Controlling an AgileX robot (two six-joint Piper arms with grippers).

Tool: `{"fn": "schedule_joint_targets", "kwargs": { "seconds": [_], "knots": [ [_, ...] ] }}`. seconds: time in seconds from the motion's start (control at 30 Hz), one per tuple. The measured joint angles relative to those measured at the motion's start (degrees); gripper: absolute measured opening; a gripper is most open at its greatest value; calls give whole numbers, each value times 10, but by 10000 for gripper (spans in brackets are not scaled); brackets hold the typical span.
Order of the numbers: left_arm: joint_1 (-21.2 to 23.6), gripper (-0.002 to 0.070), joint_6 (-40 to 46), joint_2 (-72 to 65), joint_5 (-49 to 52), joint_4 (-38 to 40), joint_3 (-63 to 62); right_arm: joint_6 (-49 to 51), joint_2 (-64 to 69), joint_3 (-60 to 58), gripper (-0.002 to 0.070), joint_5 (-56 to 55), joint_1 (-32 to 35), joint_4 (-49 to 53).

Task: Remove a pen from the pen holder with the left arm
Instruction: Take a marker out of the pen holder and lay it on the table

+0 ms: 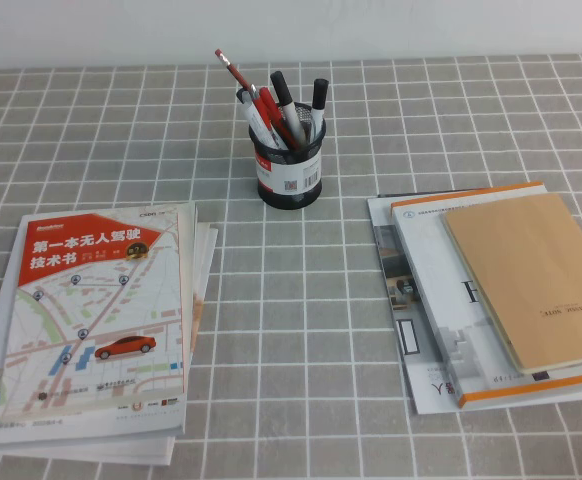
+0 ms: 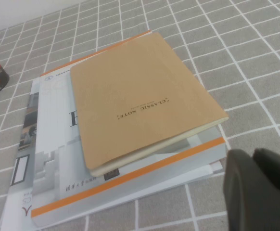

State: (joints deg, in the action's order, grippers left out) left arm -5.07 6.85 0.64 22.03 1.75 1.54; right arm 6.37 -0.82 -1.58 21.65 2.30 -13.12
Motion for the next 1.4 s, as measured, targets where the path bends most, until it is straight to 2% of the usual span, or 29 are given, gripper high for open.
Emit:
{"fn": "schedule_joint_targets", "kwargs": {
  "seconds": [0.93, 1.3, 1.4],
  "knots": [
    [0, -1, 0, 0, -1, 19, 0, 0, 0, 0, -13, 0, 0, 0],
    [0, -1, -4, 0, -109, 222, 0, 0, 0, 0, -13, 0, 0, -1],
    [0, -1, -32, 0, -156, 331, 0, 0, 0, 0, -13, 0, 0, -2]
  ]
}}
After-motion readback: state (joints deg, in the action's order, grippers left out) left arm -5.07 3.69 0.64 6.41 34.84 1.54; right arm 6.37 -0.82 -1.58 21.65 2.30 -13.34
